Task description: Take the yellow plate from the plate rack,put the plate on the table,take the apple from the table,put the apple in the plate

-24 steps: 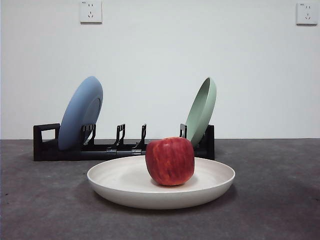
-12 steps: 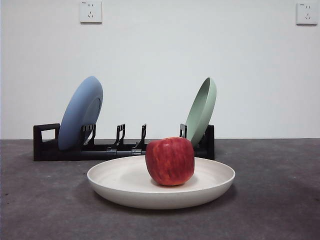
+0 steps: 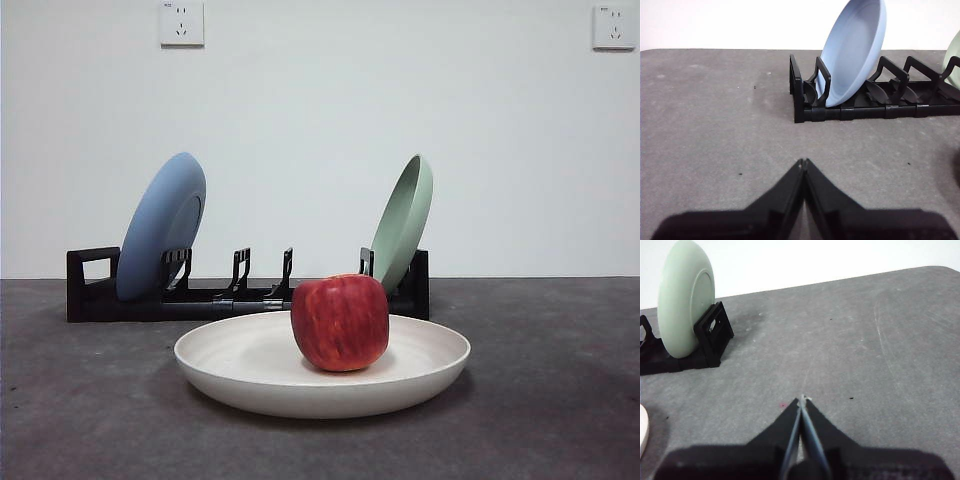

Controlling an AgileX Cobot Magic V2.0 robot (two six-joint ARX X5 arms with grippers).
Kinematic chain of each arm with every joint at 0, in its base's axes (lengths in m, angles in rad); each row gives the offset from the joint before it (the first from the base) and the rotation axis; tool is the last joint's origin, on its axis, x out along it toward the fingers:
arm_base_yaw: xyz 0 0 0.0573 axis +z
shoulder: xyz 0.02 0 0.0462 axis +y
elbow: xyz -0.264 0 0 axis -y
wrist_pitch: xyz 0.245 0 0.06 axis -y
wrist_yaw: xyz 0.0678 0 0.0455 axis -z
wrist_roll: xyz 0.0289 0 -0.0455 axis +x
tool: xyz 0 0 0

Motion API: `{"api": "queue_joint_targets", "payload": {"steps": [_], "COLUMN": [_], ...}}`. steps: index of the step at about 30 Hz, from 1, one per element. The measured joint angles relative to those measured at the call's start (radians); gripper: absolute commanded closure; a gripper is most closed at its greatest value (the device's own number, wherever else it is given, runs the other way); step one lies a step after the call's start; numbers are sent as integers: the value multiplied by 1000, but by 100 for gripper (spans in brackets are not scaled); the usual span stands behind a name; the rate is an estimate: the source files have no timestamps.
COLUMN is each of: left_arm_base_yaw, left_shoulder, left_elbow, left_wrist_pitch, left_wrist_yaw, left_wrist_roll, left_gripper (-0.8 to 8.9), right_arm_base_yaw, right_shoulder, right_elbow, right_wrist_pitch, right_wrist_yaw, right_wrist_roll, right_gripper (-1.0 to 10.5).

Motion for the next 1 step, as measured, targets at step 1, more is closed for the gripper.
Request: {"api": "queue_joint_targets", "payload": {"steps": [1], "left_arm_base_yaw": [0], "left_shoulder": [0], "left_elbow": [0], "left_wrist_pitch": [0], "left_wrist_yaw": [0], "left_wrist_roll": [0], "left_gripper": [817], "right_arm_base_yaw": [0], "right_shoulder": [0], "right_elbow": [0], "right_wrist_pitch": [0], "right_wrist_yaw": [0], "right_wrist_roll": [0], "right_gripper": [945]}}
